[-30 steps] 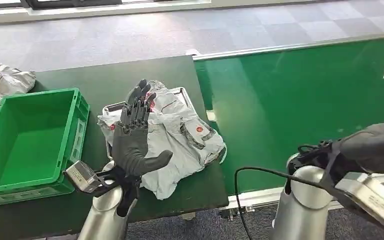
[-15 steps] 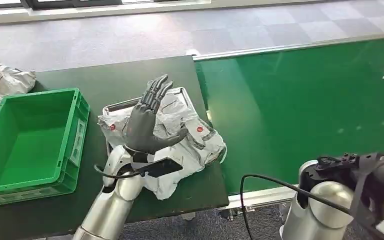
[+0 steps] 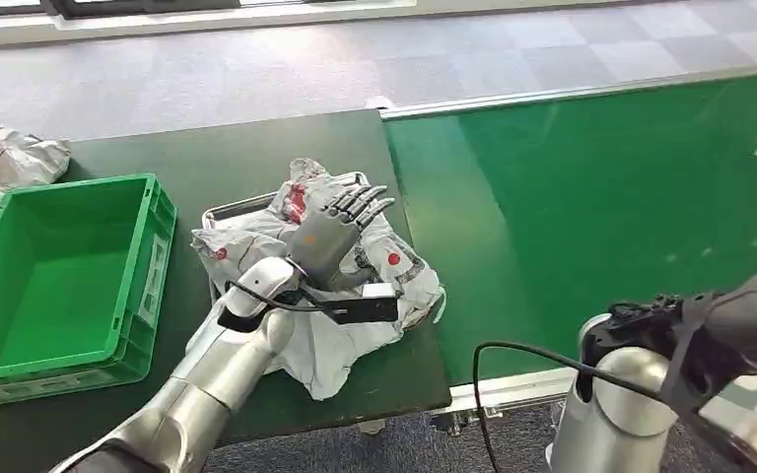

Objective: Moved the parcel from conveyor to table for the left to box.

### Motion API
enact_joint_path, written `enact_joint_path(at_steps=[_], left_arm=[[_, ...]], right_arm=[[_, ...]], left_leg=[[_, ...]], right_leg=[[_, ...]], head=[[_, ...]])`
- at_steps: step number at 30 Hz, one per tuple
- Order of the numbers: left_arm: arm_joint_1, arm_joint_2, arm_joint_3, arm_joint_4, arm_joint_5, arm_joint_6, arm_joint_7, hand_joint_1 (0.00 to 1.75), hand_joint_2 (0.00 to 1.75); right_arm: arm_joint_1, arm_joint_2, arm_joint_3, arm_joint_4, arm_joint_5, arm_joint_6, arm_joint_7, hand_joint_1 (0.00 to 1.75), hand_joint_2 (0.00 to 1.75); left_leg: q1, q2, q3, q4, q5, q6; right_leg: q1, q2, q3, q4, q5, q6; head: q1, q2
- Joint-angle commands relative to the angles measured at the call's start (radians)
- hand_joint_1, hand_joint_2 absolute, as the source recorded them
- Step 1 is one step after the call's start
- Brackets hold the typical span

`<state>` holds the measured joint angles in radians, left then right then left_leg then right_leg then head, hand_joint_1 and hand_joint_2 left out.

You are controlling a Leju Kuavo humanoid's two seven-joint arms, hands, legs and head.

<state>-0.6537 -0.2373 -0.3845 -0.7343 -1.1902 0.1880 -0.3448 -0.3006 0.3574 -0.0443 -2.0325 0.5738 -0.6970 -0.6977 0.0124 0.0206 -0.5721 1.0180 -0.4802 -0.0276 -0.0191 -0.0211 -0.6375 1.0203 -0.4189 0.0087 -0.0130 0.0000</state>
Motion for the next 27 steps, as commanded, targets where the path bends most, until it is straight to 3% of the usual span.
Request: enact_joint_path(at_steps=[1, 8, 9, 10, 27], left_arm=[[-0.103, 0.027, -0.084, 0.173, -0.009, -0.055, 0.005, 0.00, 1.75], [-0.109, 0.025, -0.086, 0.182, -0.013, -0.069, 0.007, 0.00, 1.75], [-0.113, 0.024, -0.087, 0.187, -0.016, -0.074, 0.010, 0.35, 1.75], [-0.117, 0.024, -0.087, 0.191, -0.016, -0.075, 0.009, 1.75, 1.75], [-0.150, 0.017, -0.096, 0.252, -0.037, -0.091, 0.041, 1.75, 1.75]], right_arm=[[0.025, -0.008, -0.032, 0.074, -0.017, -0.001, 0.000, 0.00, 0.00], [0.029, -0.008, -0.040, 0.070, -0.017, -0.001, 0.000, 0.00, 0.00], [0.030, -0.008, -0.043, 0.070, -0.026, -0.001, 0.000, 0.00, 0.00], [0.032, -0.008, -0.044, 0.068, -0.029, -0.001, 0.000, 0.00, 0.00], [0.032, -0.008, -0.086, 0.057, -0.026, -0.001, 0.000, 0.00, 0.00]], left_leg=[[0.001, -0.002, 0.004, -0.003, 0.001, 0.001], [0.001, -0.002, 0.002, -0.002, 0.000, 0.001], [0.002, -0.002, 0.004, -0.004, 0.001, 0.001], [0.001, -0.002, 0.002, -0.001, 0.000, 0.001], [0.001, -0.003, 0.002, -0.002, 0.000, 0.001]], right_leg=[[0.001, 0.001, 0.004, -0.004, 0.001, -0.001], [0.001, 0.001, 0.003, -0.003, 0.000, -0.001], [0.002, 0.002, 0.004, -0.004, 0.001, -0.002], [0.001, 0.001, 0.003, -0.002, 0.000, -0.001], [0.001, 0.000, 0.003, -0.003, 0.000, -0.001]], head=[[0.000, 0.000], [0.000, 0.000], [0.000, 0.000], [0.000, 0.000], [0.000, 0.000]])
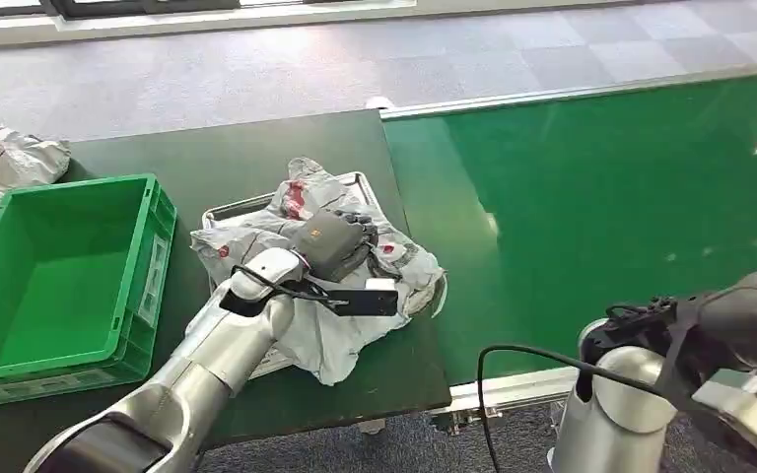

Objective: Moved the parcel from conveyor to table for the left to box.

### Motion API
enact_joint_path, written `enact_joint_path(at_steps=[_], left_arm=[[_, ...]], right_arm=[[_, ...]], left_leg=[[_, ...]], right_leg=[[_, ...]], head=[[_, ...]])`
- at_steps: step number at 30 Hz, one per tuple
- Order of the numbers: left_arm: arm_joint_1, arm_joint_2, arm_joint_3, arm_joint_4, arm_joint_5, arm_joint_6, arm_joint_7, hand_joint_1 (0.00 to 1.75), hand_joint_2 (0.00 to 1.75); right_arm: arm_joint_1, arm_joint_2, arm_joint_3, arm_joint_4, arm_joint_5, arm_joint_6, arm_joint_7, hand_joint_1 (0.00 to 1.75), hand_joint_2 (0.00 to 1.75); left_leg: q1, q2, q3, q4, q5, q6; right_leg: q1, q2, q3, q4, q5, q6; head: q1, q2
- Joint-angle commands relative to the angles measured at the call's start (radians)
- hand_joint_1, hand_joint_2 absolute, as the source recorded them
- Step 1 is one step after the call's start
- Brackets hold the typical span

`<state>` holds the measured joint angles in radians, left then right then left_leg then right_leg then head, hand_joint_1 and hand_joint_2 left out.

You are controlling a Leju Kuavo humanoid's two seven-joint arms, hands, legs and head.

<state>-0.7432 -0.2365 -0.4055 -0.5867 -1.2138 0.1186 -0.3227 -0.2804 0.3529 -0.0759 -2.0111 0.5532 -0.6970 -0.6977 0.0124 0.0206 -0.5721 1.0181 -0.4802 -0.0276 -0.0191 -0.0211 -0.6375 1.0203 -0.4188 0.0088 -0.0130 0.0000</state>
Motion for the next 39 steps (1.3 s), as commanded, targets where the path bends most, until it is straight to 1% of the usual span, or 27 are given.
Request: enact_joint_path(at_steps=[1, 4, 8, 13, 15, 16, 17, 19, 20, 21, 22, 23, 24, 25, 26, 27, 28, 29, 30, 31, 35, 36, 37, 38, 39], left_arm=[[-0.061, 0.016, -0.075, 0.105, -0.013, -0.022, 0.019, 1.75, 1.75], [-0.065, 0.015, -0.096, 0.140, -0.048, -0.045, 0.064, 1.75, 1.75], [-0.059, 0.011, -0.103, 0.165, -0.056, -0.065, 0.075, 1.75, 1.75], [-0.057, 0.009, -0.098, 0.168, -0.062, -0.029, 0.080, 1.75, 1.75], [-0.052, 0.016, -0.092, 0.142, -0.069, 0.040, 0.090, 1.75, 1.75], [-0.045, 0.023, -0.075, 0.108, -0.074, 0.148, 0.123, 1.75, 1.75], [-0.044, 0.030, -0.047, 0.066, -0.080, 0.274, 0.171, 1.75, 1.75], [-0.043, 0.039, -0.002, 0.009, -0.073, 0.410, 0.219, 1.75, 1.75], [-0.047, 0.063, 0.045, -0.062, -0.062, 0.536, 0.255, 1.75, 1.75], [-0.052, 0.083, 0.082, -0.099, -0.045, 0.573, 0.270, 1.75, 1.75], [-0.023, 0.114, 0.147, -0.235, -0.041, 0.579, 0.280, 1.75, 1.75], [0.022, 0.127, 0.218, -0.361, -0.023, 0.579, 0.272, 1.75, 1.75], [0.043, 0.127, 0.262, -0.418, -0.021, 0.579, 0.268, 1.75, 1.75], [0.080, 0.123, 0.348, -0.509, 0.008, 0.579, 0.239, 1.75, 1.75], [0.093, 0.127, 0.386, -0.529, 0.017, 0.579, 0.227, 1.75, 1.75], [0.101, 0.113, 0.434, -0.537, 0.006, 0.579, 0.235, 1.75, 1.75], [0.109, 0.121, 0.513, -0.521, 0.007, 0.579, 0.264, 1.75, 1.75], [0.113, 0.125, 0.567, -0.513, -0.006, 0.579, 0.264, 1.75, 1.75], [0.109, 0.133, 0.633, -0.470, -0.042, 0.579, 0.309, 1.75, 1.75], [0.109, 0.133, 0.633, -0.470, -0.042, 0.579, 0.309, 1.75, 1.75], [0.109, 0.133, 0.633, -0.470, -0.042, 0.579, 0.309, 1.75, 1.75], [0.102, 0.153, 0.685, -0.407, -0.090, 0.579, 0.347, 1.75, 1.75], [0.098, 0.162, 0.707, -0.384, -0.100, 0.579, 0.367, 1.75, 1.75], [0.077, 0.191, 0.741, -0.292, -0.141, 0.579, 0.406, 1.75, 1.75], [0.061, 0.232, 0.770, -0.195, -0.169, 0.579, 0.440, 1.75, 1.75]], right_arm=[[0.012, -0.004, -0.054, 0.036, -0.005, -0.001, 0.000, 0.00, 0.00], [0.012, -0.004, -0.056, 0.037, -0.010, -0.001, 0.000, 0.00, 0.00], [0.012, -0.004, -0.052, 0.039, -0.013, -0.001, 0.000, 0.00, 0.00], [0.010, -0.004, -0.054, 0.051, -0.012, -0.001, 0.000, 0.00, 0.00], [0.010, -0.004, -0.052, 0.054, -0.009, -0.001, 0.000, 0.00, 0.00], [0.011, -0.004, -0.055, 0.051, -0.005, -0.001, 0.000, 0.00, 0.00], [0.014, -0.004, -0.058, 0.046, 0.001, -0.001, 0.000, 0.00, 0.00], [0.019, -0.004, -0.062, 0.038, 0.006, -0.001, 0.000, 0.00, 0.00], [0.022, -0.004, -0.060, 0.033, 0.007, -0.001, 0.000, 0.00, 0.00], [0.023, -0.004, -0.059, 0.031, 0.008, -0.001, 0.000, 0.00, 0.00], [0.024, -0.004, -0.060, 0.028, 0.007, -0.001, 0.000, 0.00, 0.00], [0.024, -0.004, -0.059, 0.028, 0.006, -0.001, 0.000, 0.00, 0.00], [0.025, -0.004, -0.058, 0.028, 0.007, -0.001, 0.000, 0.00, 0.00], [0.028, -0.004, -0.059, 0.028, 0.006, -0.001, 0.000, 0.00, 0.00], [0.031, -0.004, -0.059, 0.027, 0.006, -0.001, 0.000, 0.00, 0.00], [0.032, -0.004, -0.062, 0.026, 0.008, -0.001, 0.000, 0.00, 0.00], [0.036, -0.004, -0.069, 0.021, 0.008, -0.001, 0.000, 0.00, 0.00], [0.045, -0.004, -0.067, 0.013, 0.004, -0.001, 0.000, 0.00, 0.00], [0.052, -0.004, -0.070, 0.007, 0.001, -0.001, 0.000, 0.00, 0.00], [0.052, -0.004, -0.070, 0.007, 0.001, -0.001, 0.000, 0.00, 0.00], [0.052, -0.004, -0.070, 0.007, 0.001, -0.001, 0.000, 0.00, 0.00], [0.058, -0.004, -0.073, 0.001, -0.001, -0.001, 0.000, 0.00, 0.00], [0.060, -0.004, -0.073, 0.002, -0.002, -0.001, 0.000, 0.00, 0.00], [0.063, -0.004, -0.074, 0.000, 0.001, -0.001, 0.000, 0.00, 0.00], [0.065, -0.004, -0.075, -0.002, 0.002, -0.001, 0.000, 0.00, 0.00]], left_leg=[[0.001, -0.002, 0.001, -0.001, 0.000, 0.001], [0.001, -0.003, 0.002, -0.002, 0.000, 0.001], [0.001, -0.003, 0.003, -0.002, 0.000, 0.001], [0.001, -0.002, 0.003, -0.002, 0.000, 0.001], [0.001, -0.002, 0.002, -0.002, 0.000, 0.001], [0.001, -0.001, 0.002, -0.001, 0.000, 0.001], [0.001, -0.002, 0.002, -0.002, 0.000, 0.001], [0.001, -0.001, 0.001, -0.001, 0.000, 0.001], [0.002, -0.001, 0.001, -0.001, 0.000, 0.001], [0.001, 0.000, -0.001, 0.000, 0.000, 0.000], [0.002, 0.000, -0.001, 0.000, 0.000, 0.001], [0.002, 0.002, -0.001, 0.000, 0.000, 0.000], [0.002, 0.001, 0.000, -0.001, 0.000, 0.001], [0.002, 0.004, 0.000, -0.001, -0.001, 0.000], [0.001, 0.003, 0.000, -0.001, 0.000, 0.000], [0.002, 0.004, 0.001, -0.002, -0.001, 0.001], [0.002, 0.004, 0.001, -0.001, -0.001, 0.000], [0.002, 0.004, 0.003, -0.002, -0.001, 0.001], [0.002, 0.004, 0.002, -0.002, -0.001, 0.000], [0.003, 0.006, 0.005, -0.004, -0.001, 0.001], [0.002, 0.003, 0.002, -0.002, 0.000, 0.001], [0.002, 0.002, 0.001, -0.001, 0.000, 0.000], [0.002, 0.001, 0.002, -0.002, 0.000, 0.001], [0.002, 0.002, 0.005, -0.005, 0.001, 0.001], [0.002, 0.002, 0.003, -0.003, 0.000, 0.000]], right_leg=[[0.001, 0.000, 0.002, -0.002, 0.000, -0.001], [0.001, 0.000, 0.003, -0.003, 0.000, -0.001], [0.002, 0.001, 0.004, -0.003, 0.000, -0.001], [0.001, 0.001, 0.003, -0.003, 0.000, -0.001], [0.001, 0.001, 0.003, -0.003, 0.001, -0.001], [0.001, 0.001, 0.002, -0.002, 0.000, -0.001], [0.001, 0.002, 0.003, -0.003, 0.001, -0.001], [0.001, 0.002, 0.002, -0.002, 0.001, -0.001], [0.002, 0.002, 0.002, -0.002, 0.001, -0.001], [0.001, 0.002, -0.001, 0.000, 0.001, -0.001], [0.002, 0.003, 0.000, -0.002, 0.001, -0.002], [0.002, 0.004, -0.001, 0.000, 0.001, -0.002], [0.002, 0.005, 0.000, -0.002, 0.001, -0.002], [0.002, 0.006, -0.001, -0.001, 0.001, -0.001], [0.001, 0.005, -0.001, -0.001, 0.001, -0.001], [0.002, 0.007, 0.000, -0.001, 0.001, -0.002], [0.002, 0.006, 0.000, -0.001, 0.001, -0.001], [0.002, 0.007, 0.001, -0.002, 0.001, -0.002], [0.002, 0.007, 0.001, -0.001, 0.001, -0.001], [0.002, 0.009, 0.002, -0.003, 0.001, -0.002], [0.002, 0.005, 0.001, -0.001, 0.000, -0.001], [0.002, 0.004, 0.000, -0.001, 0.000, -0.001], [0.003, 0.003, 0.001, -0.002, 0.000, -0.001], [0.002, 0.005, 0.004, -0.004, 0.001, -0.002], [0.002, 0.004, 0.003, -0.002, 0.000, -0.001]], head=[[0.000, 0.000], [0.000, 0.000], [0.000, 0.000], [0.000, 0.000], [0.000, 0.000], [0.000, 0.000], [0.000, 0.000], [0.000, 0.000], [0.000, 0.000], [0.000, 0.000], [0.000, 0.000], [0.000, 0.000], [0.000, 0.000], [0.000, 0.000], [0.000, 0.000], [0.000, 0.000], [0.000, 0.000], [0.000, 0.000], [0.000, 0.000], [0.000, 0.000], [0.000, 0.000], [0.000, 0.000], [0.000, 0.000], [0.000, 0.000], [0.000, 0.000]])
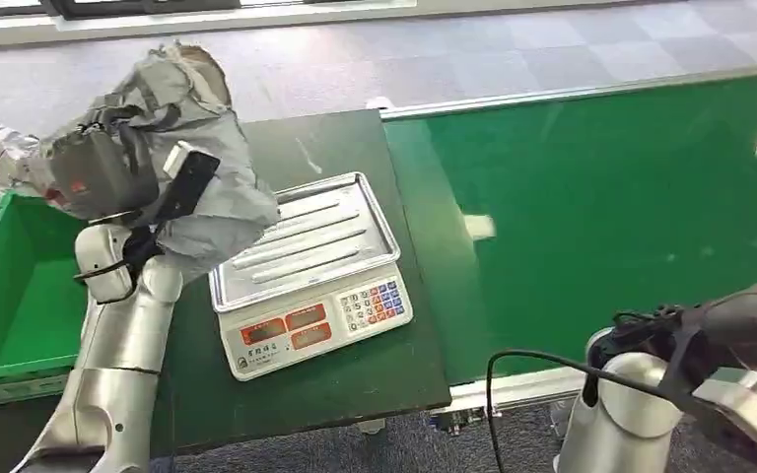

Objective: Moved the parcel from conveyor to table for the left to box.

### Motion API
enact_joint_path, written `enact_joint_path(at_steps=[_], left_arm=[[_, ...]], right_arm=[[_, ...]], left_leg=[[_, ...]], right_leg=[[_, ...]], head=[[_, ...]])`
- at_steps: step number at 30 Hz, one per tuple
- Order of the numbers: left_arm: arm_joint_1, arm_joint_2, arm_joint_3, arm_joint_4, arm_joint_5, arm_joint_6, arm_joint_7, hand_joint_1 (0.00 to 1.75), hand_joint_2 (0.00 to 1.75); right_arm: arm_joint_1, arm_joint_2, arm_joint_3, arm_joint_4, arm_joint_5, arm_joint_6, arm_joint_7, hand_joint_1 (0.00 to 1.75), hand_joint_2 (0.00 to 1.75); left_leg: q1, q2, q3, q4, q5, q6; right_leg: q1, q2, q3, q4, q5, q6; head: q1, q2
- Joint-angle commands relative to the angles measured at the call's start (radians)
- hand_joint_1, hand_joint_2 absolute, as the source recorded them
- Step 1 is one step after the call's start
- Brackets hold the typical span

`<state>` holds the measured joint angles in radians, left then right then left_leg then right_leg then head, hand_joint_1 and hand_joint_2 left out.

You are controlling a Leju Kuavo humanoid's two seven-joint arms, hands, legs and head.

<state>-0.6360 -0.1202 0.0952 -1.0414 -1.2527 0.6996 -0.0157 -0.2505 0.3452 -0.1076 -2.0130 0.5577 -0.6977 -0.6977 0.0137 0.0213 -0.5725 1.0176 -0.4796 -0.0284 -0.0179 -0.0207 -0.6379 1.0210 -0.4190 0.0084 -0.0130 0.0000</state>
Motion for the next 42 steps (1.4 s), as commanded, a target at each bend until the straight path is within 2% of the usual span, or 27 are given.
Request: enact_joint_path(at_steps=[1, 3, 5, 11, 14, 15, 16, 17, 18, 20, 21, 22, 23, 25, 29, 30, 31, 33, 34, 35, 36, 37, 39, 40, 42], left_arm=[[-0.049, 0.159, 0.285, 0.349, -0.165, -0.005, 0.157, 1.75, 1.75], [-0.091, 0.223, 0.268, 0.516, -0.284, -0.024, 0.252, 1.75, 1.75], [-0.094, 0.270, 0.217, 0.620, -0.318, -0.057, 0.331, 1.75, 1.75], [-0.094, 0.270, 0.217, 0.620, -0.318, -0.057, 0.331, 1.75, 1.75], [-0.085, 0.279, 0.246, 0.683, -0.307, -0.067, 0.379, 1.75, 1.75], [-0.074, 0.286, 0.264, 0.695, -0.292, -0.065, 0.381, 1.66, 1.75], [-0.062, 0.295, 0.270, 0.702, -0.292, -0.050, 0.384, 0.00, 1.75], [-0.051, 0.288, 0.290, 0.694, -0.266, -0.001, 0.355, 0.00, 0.00], [-0.061, 0.287, 0.300, 0.667, -0.254, -0.001, 0.345, 0.00, 0.00], [0.036, 0.243, 0.343, 0.422, -0.229, -0.001, 0.301, 0.00, 0.00], [0.094, 0.199, 0.393, 0.214, -0.175, -0.001, 0.230, 0.00, 0.00], [0.121, 0.101, 0.549, -0.001, -0.116, -0.001, 0.037, 0.00, 0.00], [0.096, 0.039, 0.711, -0.048, -0.082, -0.001, -0.153, 0.00, 0.00], [0.096, 0.039, 0.711, -0.048, -0.082, -0.001, -0.153, 0.00, 0.00], [0.096, 0.039, 0.711, -0.048, -0.082, -0.001, -0.153, 0.00, 0.00], [0.056, -0.033, 0.904, -0.107, 0.068, -0.001, -0.404, 0.00, 0.00], [-0.036, -0.074, 1.086, -0.077, 0.137, -0.001, -0.682, 0.00, 0.00], [0.066, -0.084, 0.793, -0.245, 0.613, -0.001, -0.682, 0.00, 0.00], [0.112, -0.085, 0.673, -0.319, 0.798, -0.001, -0.682, 0.00, 0.00], [0.187, -0.073, 0.486, -0.475, 1.036, -0.001, -0.682, 0.00, 0.00], [0.209, -0.106, 0.414, -0.601, 1.162, -0.127, -0.682, 0.00, 0.00], [0.264, -0.142, 0.370, -0.824, 1.263, -0.158, -0.682, 0.00, 0.00], [0.264, -0.142, 0.370, -0.824, 1.263, -0.158, -0.682, 0.00, 0.00], [0.342, -0.196, 0.272, -0.946, 1.232, -0.116, -0.682, 0.00, 0.00], [0.372, -0.169, 0.228, -0.983, 1.276, -0.113, -0.682, 0.00, 0.00]], right_arm=[[0.038, 0.004, -0.045, -0.004, -0.001, 0.000, 0.000, 0.00, 0.00], [0.048, 0.004, -0.039, -0.016, -0.002, 0.000, 0.000, 0.00, 0.00], [0.056, 0.004, -0.029, -0.029, -0.001, 0.000, 0.000, 0.00, 0.00], [0.056, 0.004, -0.029, -0.029, -0.001, 0.000, 0.000, 0.00, 0.00], [0.051, 0.004, -0.013, -0.028, 0.011, 0.000, 0.000, 0.00, 0.00], [0.049, 0.004, -0.009, -0.025, 0.016, 0.000, 0.000, 0.00, 0.00], [0.049, 0.004, -0.004, -0.025, 0.019, 0.000, 0.000, 0.00, 0.00], [0.050, 0.004, -0.004, -0.027, 0.019, 0.000, 0.000, 0.00, 0.00], [0.051, 0.004, -0.004, -0.029, 0.020, 0.000, 0.000, 0.00, 0.00], [0.057, 0.004, 0.000, -0.031, 0.019, 0.000, 0.000, 0.00, 0.00], [0.059, 0.004, 0.006, -0.028, 0.020, 0.000, 0.000, 0.00, 0.00], [0.058, 0.004, 0.012, -0.020, 0.020, 0.000, 0.000, 0.00, 0.00], [0.056, 0.004, 0.016, -0.015, 0.017, 0.000, 0.000, 0.00, 0.00], [0.056, 0.004, 0.016, -0.015, 0.017, 0.000, 0.000, 0.00, 0.00], [0.056, 0.004, 0.016, -0.015, 0.017, 0.000, 0.000, 0.00, 0.00], [0.052, 0.004, 0.019, -0.007, 0.016, 0.000, 0.000, 0.00, 0.00], [0.052, 0.004, 0.021, -0.001, 0.016, 0.000, 0.000, 0.00, 0.00], [0.049, 0.004, 0.023, 0.016, 0.024, 0.000, 0.000, 0.00, 0.00], [0.048, 0.004, 0.020, 0.023, 0.026, 0.000, 0.000, 0.00, 0.00], [0.046, 0.004, 0.014, 0.035, 0.033, 0.000, 0.000, 0.00, 0.00], [0.051, 0.004, 0.022, 0.070, 0.050, 0.000, 0.000, 0.00, 0.00], [0.045, 0.004, 0.020, 0.081, 0.052, 0.000, 0.000, 0.00, 0.00], [0.045, 0.004, 0.020, 0.081, 0.052, 0.000, 0.000, 0.00, 0.00], [0.038, 0.004, 0.018, 0.093, 0.052, 0.000, 0.000, 0.00, 0.00], [0.040, 0.004, 0.019, 0.096, 0.047, 0.000, 0.000, 0.00, 0.00]], left_leg=[[0.000, 0.001, 0.004, -0.002, 0.000, 0.001], [0.000, 0.005, 0.008, -0.007, 0.000, 0.001], [0.000, 0.005, 0.006, -0.003, 0.000, 0.000], [0.001, 0.005, 0.005, -0.001, -0.001, 0.000], [0.001, 0.003, 0.006, -0.003, 0.000, 0.000], [0.001, 0.006, 0.006, -0.002, -0.001, 0.000], [0.001, 0.005, 0.007, -0.004, 0.000, 0.000], [0.000, 0.007, 0.006, -0.003, -0.001, 0.000], [0.001, 0.007, 0.008, -0.005, -0.001, 0.000], [0.001, 0.005, 0.007, -0.004, 0.000, 0.000], [0.001, 0.005, 0.005, -0.003, -0.001, 0.000], [0.001, 0.004, 0.006, -0.004, 0.000, 0.000], [0.001, 0.004, 0.004, -0.002, -0.001, 0.000], [0.002, 0.001, 0.001, 0.000, -0.001, 0.000], [0.001, 0.006, 0.004, -0.003, -0.001, 0.001], [0.001, 0.007, 0.003, -0.002, -0.002, 0.000], [0.001, 0.009, 0.004, -0.002, -0.002, 0.001], [0.002, 0.009, 0.004, -0.002, -0.003, 0.000], [0.002, 0.003, 0.000, 0.000, -0.002, 0.000], [0.002, 0.000, 0.001, 0.000, -0.001, 0.000], [0.002, 0.003, 0.001, 0.000, -0.002, 0.000], [0.003, 0.002, 0.000, 0.000, -0.002, 0.001], [0.003, 0.009, -0.001, 0.002, -0.004, -0.001], [0.003, 0.009, 0.001, 0.002, -0.005, 0.000], [0.004, 0.004, 0.000, 0.002, -0.003, 0.000]], right_leg=[[0.000, 0.003, 0.004, -0.002, 0.000, -0.001], [0.000, 0.009, 0.006, -0.005, 0.002, -0.002], [0.000, 0.007, 0.004, -0.002, 0.000, -0.002], [0.001, 0.007, 0.001, -0.001, 0.000, -0.001], [0.001, 0.006, 0.003, -0.002, 0.000, -0.002], [0.001, 0.008, 0.003, -0.002, 0.000, -0.001], [0.001, 0.009, 0.004, -0.003, 0.001, -0.002], [0.000, 0.009, 0.003, -0.002, 0.001, -0.002], [0.001, 0.010, 0.004, -0.004, 0.001, -0.002], [0.001, 0.008, 0.004, -0.003, 0.001, -0.002], [0.001, 0.008, 0.002, -0.002, 0.000, -0.002], [0.001, 0.008, 0.003, -0.003, 0.001, -0.002], [0.001, 0.007, 0.001, -0.002, 0.001, -0.002], [0.002, 0.004, 0.000, -0.001, 0.000, -0.001], [0.001, 0.008, 0.002, -0.003, 0.000, -0.001], [0.001, 0.009, 0.000, -0.002, 0.000, -0.001], [0.001, 0.011, 0.000, -0.002, 0.001, -0.002], [0.001, 0.009, 0.001, -0.002, 0.000, -0.002], [0.002, 0.004, -0.001, -0.001, 0.000, -0.002], [0.002, 0.002, 0.001, -0.002, -0.001, -0.002], [0.002, 0.004, -0.001, -0.001, 0.000, -0.001], [0.003, 0.005, 0.000, -0.002, 0.000, -0.001], [0.003, 0.009, -0.003, -0.001, 0.001, -0.001], [0.003, 0.010, -0.002, -0.001, 0.000, -0.001], [0.004, 0.006, 0.000, -0.002, 0.000, -0.001]], head=[[0.000, 0.000], [0.000, 0.000], [0.000, 0.000], [-0.001, 0.000], [0.000, 0.000], [0.000, 0.000], [0.000, 0.000], [0.000, 0.000], [0.000, 0.000], [0.000, 0.000], [0.000, 0.000], [0.000, 0.000], [0.000, 0.000], [-0.001, 0.000], [0.000, 0.000], [-0.001, 0.000], [0.000, 0.000], [-0.001, 0.000], [0.000, 0.000], [-0.001, 0.000], [0.000, 0.000], [0.000, 0.000], [0.000, 0.000], [-0.001, 0.000], [0.000, 0.000]])
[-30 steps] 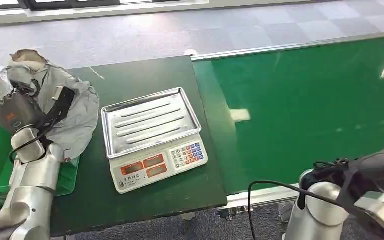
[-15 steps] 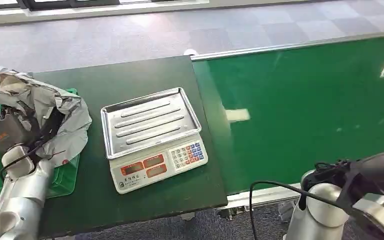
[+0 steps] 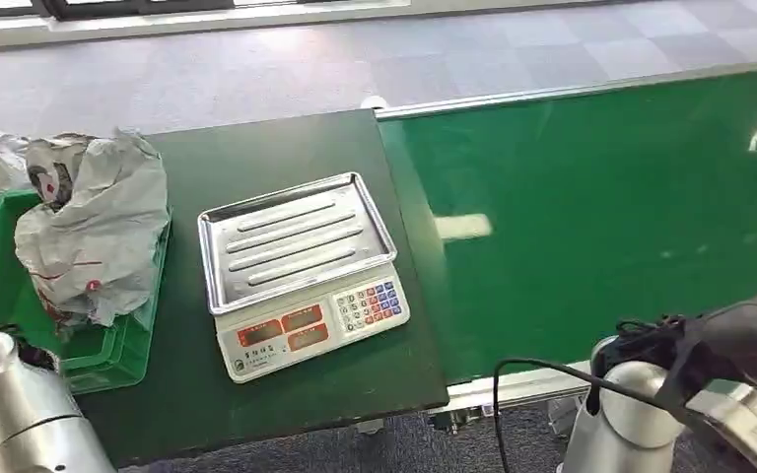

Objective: Moved the parcel from conveyor to table for the left to box.

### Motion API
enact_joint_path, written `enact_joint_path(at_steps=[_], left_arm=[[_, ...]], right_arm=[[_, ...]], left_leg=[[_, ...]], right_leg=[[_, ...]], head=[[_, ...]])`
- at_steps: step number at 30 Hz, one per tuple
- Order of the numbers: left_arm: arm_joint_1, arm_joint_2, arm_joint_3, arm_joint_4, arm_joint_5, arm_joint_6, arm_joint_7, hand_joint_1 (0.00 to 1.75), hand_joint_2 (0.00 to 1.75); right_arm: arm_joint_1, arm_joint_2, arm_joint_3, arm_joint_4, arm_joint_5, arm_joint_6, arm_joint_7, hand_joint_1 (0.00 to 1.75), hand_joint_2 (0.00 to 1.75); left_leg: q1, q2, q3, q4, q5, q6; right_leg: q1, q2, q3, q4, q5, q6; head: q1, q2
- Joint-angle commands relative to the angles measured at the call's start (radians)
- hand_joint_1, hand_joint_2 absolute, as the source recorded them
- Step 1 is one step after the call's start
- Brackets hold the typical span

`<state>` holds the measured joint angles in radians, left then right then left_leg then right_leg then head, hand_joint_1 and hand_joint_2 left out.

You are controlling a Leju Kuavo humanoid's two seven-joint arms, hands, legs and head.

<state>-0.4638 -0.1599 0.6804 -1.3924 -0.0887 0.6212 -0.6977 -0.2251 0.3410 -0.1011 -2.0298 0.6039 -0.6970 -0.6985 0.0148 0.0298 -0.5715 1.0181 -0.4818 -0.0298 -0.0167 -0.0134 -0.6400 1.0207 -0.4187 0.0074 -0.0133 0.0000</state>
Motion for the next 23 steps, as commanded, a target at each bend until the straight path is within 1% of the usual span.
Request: enact_joint_path(at_steps=[1, 2, 3, 5, 7, 8, 9, 10, 11, 12, 13, 14, 15, 16, 19, 21, 23], left_arm=[[0.210, -0.125, -0.370, -0.641, 0.125, -0.041, 0.000, 0.00, 0.00], [0.210, -0.125, -0.370, -0.641, 0.125, -0.041, 0.000, 0.00, 0.00], [0.210, -0.125, -0.370, -0.641, 0.125, -0.041, 0.000, 0.00, 0.00], [0.210, -0.125, -0.370, -0.641, 0.125, -0.041, 0.000, 0.00, 0.00], [0.200, -0.112, -0.385, -0.618, 0.136, -0.070, 0.000, 0.00, 0.00], [0.228, -0.086, -0.455, -0.578, 0.143, -0.142, 0.000, 0.00, 1.75], [0.233, -0.049, -0.540, -0.470, 0.236, -0.284, 0.000, 0.00, 1.75], [0.212, -0.001, -0.654, -0.393, 0.288, -0.505, 0.099, 0.00, 1.75], [0.212, -0.001, -0.654, -0.393, 0.288, -0.505, 0.099, 0.00, 1.75], [0.192, -0.012, -0.728, -0.338, 0.253, -0.610, 0.094, 0.00, 1.75], [0.196, -0.005, -0.769, -0.317, 0.218, -0.662, 0.118, 0.00, 1.75], [0.214, -0.039, -0.822, -0.275, 0.187, -0.701, 0.104, 0.00, 1.75], [0.220, -0.053, -0.844, -0.259, 0.199, -0.729, 0.102, 0.00, 1.75], [0.226, -0.068, -0.898, -0.224, 0.257, -0.821, 0.117, 0.00, 1.75], [0.226, -0.068, -0.898, -0.224, 0.257, -0.821, 0.117, 0.00, 1.75], [0.226, -0.068, -0.898, -0.224, 0.257, -0.821, 0.117, 0.00, 1.75], [0.226, -0.068, -0.898, -0.224, 0.257, -0.821, 0.117, 0.00, 1.75]], right_arm=[[0.018, 0.008, 0.014, 0.115, -0.005, -0.001, 0.000, 0.00, 0.00], [0.018, 0.008, 0.014, 0.115, -0.005, -0.001, 0.000, 0.00, 0.00], [0.018, 0.008, 0.014, 0.115, -0.005, -0.001, 0.000, 0.00, 0.00], [0.018, 0.008, 0.014, 0.115, -0.005, -0.001, 0.000, 0.00, 0.00], [0.033, 0.008, 0.033, 0.116, -0.014, -0.001, 0.009, 0.00, 0.00], [0.032, 0.008, 0.079, 0.176, -0.007, -0.001, 0.039, 0.00, 1.75], [0.035, 0.008, 0.075, 0.224, -0.048, -0.001, 0.000, 0.00, 1.75], [0.076, 0.008, 0.100, 0.200, -0.048, -0.001, 0.000, 0.00, 1.75], [0.076, 0.008, 0.100, 0.200, -0.048, -0.001, 0.000, 0.00, 1.75], [0.085, 0.008, 0.164, 0.239, -0.084, -0.001, 0.000, 0.00, 1.75], [0.086, 0.008, 0.226, 0.280, -0.123, -0.001, 0.000, 0.00, 1.75], [0.077, 0.008, 0.275, 0.299, -0.141, -0.001, 0.000, 0.00, 1.75], [0.074, 0.005, 0.303, 0.306, -0.166, -0.001, 0.000, 0.00, 1.75], [0.077, 0.008, 0.318, 0.280, -0.154, -0.001, 0.000, 0.00, 1.75], [0.077, 0.008, 0.318, 0.280, -0.154, -0.001, 0.000, 0.00, 1.75], [0.077, 0.008, 0.318, 0.280, -0.154, -0.001, 0.000, 0.00, 1.75], [0.077, 0.008, 0.318, 0.280, -0.154, -0.001, 0.000, 0.00, 1.75]], left_leg=[[0.001, -0.006, -0.001, 0.000, -0.001, 0.002], [0.001, -0.008, 0.001, -0.001, -0.001, 0.003], [0.000, -0.008, 0.000, 0.000, -0.001, 0.002], [0.000, -0.006, 0.001, -0.001, -0.002, 0.003], [0.000, -0.009, 0.002, -0.002, -0.002, 0.004], [0.000, -0.009, 0.001, -0.001, -0.002, 0.003], [0.000, -0.009, 0.002, -0.002, -0.002, 0.004], [0.000, -0.009, 0.004, -0.003, -0.002, 0.003], [0.000, -0.009, 0.005, -0.005, -0.001, 0.004], [0.000, -0.015, 0.004, -0.004, 0.000, 0.004], [0.000, -0.016, 0.006, -0.005, 0.001, 0.004], [0.000, -0.015, 0.005, -0.004, 0.001, 0.004], [0.000, -0.013, 0.003, -0.003, 0.000, 0.004], [0.000, -0.013, 0.004, -0.005, 0.001, 0.005], [-0.002, -0.009, 0.003, -0.002, 0.000, 0.004], [-0.002, -0.010, 0.005, -0.004, 0.000, 0.004], [-0.003, -0.008, 0.004, -0.002, -0.001, 0.004]], right_leg=[[0.000, -0.003, 0.002, -0.002, -0.001, 0.001], [0.000, -0.003, 0.005, -0.003, -0.002, 0.001], [0.000, -0.005, 0.005, -0.002, -0.002, 0.002], [0.000, -0.002, 0.005, -0.002, -0.002, 0.001], [0.000, -0.005, 0.006, -0.003, -0.002, 0.001], [0.000, -0.006, 0.005, -0.002, -0.002, 0.001], [0.000, -0.005, 0.006, -0.003, -0.002, 0.001], [0.000, -0.005, 0.007, -0.004, -0.002, 0.001], [0.000, -0.005, 0.009, -0.006, -0.002, 0.001], [0.000, -0.011, 0.010, -0.005, -0.003, 0.001], [0.000, -0.012, 0.010, -0.006, -0.002, 0.000], [0.000, -0.011, 0.009, -0.004, -0.003, 0.001], [-0.001, -0.010, 0.008, -0.003, -0.003, 0.002], [-0.001, -0.010, 0.010, -0.005, -0.002, 0.002], [-0.003, -0.008, 0.007, -0.003, -0.002, 0.001], [-0.003, -0.008, 0.009, -0.004, -0.002, 0.001], [-0.003, -0.007, 0.007, -0.002, -0.002, 0.002]], head=[[0.000, 0.000], [0.001, 0.000], [0.000, 0.000], [0.000, 0.000], [0.000, 0.000], [0.000, 0.000], [0.000, 0.000], [0.000, 0.000], [0.000, 0.000], [0.000, 0.000], [0.000, 0.000], [0.000, 0.000], [0.000, 0.000], [0.000, 0.000], [0.000, 0.000], [0.000, 0.000], [0.000, 0.000]])
